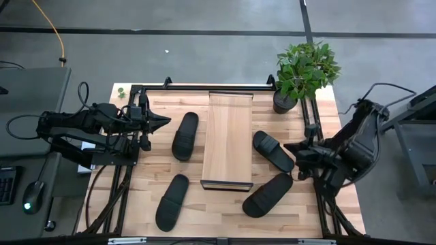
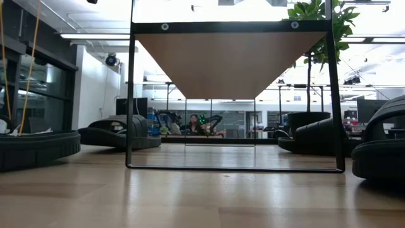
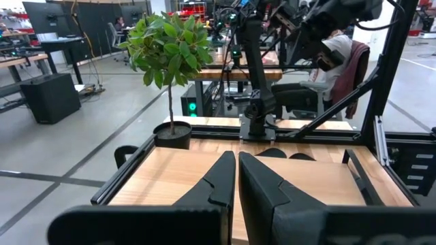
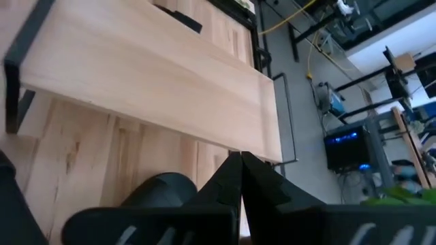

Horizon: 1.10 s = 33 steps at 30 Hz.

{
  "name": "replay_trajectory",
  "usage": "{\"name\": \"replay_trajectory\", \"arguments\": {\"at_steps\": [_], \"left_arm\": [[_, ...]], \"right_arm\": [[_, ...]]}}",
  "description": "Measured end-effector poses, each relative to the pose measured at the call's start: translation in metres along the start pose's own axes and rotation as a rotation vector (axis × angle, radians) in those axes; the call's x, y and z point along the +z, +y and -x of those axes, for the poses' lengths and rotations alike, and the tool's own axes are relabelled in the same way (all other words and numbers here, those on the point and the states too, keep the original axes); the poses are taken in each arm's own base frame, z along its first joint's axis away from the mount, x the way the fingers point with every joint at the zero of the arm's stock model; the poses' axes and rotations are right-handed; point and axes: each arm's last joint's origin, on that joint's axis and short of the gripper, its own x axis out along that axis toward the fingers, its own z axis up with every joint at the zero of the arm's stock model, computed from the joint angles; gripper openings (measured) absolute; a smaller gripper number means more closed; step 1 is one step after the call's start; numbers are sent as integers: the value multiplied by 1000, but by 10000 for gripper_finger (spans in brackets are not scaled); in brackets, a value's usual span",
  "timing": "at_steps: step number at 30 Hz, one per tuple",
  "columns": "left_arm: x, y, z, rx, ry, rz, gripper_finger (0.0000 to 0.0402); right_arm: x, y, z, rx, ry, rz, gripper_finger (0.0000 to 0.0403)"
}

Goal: Pick and place slides into the shelf
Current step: Put the top right black slipper on the shelf

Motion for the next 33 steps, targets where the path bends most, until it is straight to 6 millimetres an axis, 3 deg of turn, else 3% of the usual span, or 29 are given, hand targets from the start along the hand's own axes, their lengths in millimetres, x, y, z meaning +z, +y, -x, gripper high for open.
{"name": "replay_trajectory", "arguments": {"at_steps": [11, 23, 33], "left_arm": [[0, 0, 0, 0, 0, -24, 10], [0, 0, 0, 0, 0, -26, 10], [0, 0, 0, 0, -1, -26, 10]], "right_arm": [[-2, 5, 0, 17, 10, -35, 0], [-58, 49, -42, -93, 151, 47, 0], [-97, 67, -66, -171, 231, 34, 0]]}}
